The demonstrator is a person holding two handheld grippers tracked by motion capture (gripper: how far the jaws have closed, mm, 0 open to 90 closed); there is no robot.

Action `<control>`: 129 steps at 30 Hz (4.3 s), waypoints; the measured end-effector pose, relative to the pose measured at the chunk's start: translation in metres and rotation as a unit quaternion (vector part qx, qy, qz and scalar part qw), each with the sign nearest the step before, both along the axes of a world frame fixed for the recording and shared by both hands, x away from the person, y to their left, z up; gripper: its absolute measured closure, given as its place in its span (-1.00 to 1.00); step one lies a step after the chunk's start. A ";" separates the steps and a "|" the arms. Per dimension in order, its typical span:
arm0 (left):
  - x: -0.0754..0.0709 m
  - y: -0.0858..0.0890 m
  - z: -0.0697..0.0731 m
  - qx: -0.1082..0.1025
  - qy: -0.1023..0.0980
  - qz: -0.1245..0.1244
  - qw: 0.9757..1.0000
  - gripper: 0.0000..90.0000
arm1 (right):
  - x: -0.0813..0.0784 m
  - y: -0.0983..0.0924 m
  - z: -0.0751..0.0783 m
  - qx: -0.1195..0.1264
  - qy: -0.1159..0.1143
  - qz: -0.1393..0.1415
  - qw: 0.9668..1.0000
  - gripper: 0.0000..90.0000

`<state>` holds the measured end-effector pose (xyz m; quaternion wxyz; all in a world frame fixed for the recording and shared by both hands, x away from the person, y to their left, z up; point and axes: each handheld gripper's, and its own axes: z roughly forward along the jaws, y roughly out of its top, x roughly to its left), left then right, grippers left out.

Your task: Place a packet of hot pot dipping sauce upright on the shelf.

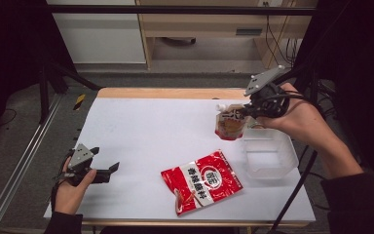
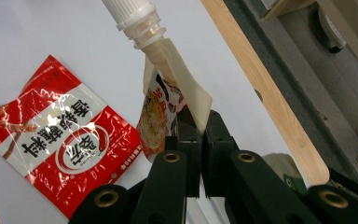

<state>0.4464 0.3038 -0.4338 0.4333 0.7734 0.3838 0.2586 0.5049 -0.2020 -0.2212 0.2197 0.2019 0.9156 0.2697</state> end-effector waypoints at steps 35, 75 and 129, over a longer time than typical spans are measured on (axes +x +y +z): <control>-0.002 0.004 0.000 0.002 0.002 0.006 1.000 -0.86 | 0.034 -0.093 -0.050 -0.013 -0.005 -0.077 0.997 0.96; -0.001 -0.001 -0.002 0.000 0.010 -0.009 1.000 -0.86 | 0.060 -0.097 -0.105 0.003 0.043 -0.078 0.996 0.96; -0.002 -0.002 -0.003 0.002 0.012 -0.011 1.000 -0.86 | 0.056 -0.102 -0.111 0.020 0.045 -0.113 0.992 0.12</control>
